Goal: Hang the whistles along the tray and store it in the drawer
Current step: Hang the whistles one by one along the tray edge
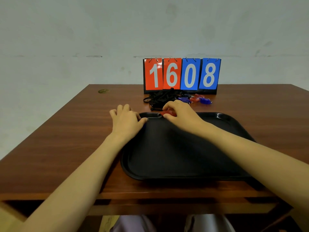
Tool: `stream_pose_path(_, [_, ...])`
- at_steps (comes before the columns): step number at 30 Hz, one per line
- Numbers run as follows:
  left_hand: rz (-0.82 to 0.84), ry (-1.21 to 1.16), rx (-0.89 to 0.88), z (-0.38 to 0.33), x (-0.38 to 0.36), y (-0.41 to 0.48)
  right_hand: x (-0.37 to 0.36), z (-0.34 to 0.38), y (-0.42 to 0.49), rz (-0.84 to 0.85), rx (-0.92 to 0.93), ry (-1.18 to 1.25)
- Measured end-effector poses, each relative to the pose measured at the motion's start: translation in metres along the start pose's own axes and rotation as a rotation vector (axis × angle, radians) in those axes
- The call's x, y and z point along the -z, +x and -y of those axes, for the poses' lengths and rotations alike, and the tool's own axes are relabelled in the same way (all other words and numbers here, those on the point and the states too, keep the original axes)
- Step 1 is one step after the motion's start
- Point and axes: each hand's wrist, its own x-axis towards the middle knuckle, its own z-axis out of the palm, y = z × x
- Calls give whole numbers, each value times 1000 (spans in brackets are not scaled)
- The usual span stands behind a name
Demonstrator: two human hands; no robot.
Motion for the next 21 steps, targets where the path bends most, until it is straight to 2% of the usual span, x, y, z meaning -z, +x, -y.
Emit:
stream_pose_path(6, [-31,14,19,0,-4,-1,-4,12,3,14,2,2])
stream_pose_path(10, [-67,50,29,4,-5,0,-11,23,5,-35,-3,4])
stream_pose_path(15, [-123,-30,13,7,1,2,-20,30,9,-35,-8,-1])
stream_pose_path(17, [-90,-125,26,11,7,5,-24,30,9,-9,-33,-40])
stream_pose_path(21, [92,-284,46,20,15,8,-29,29,10,19,-82,-75])
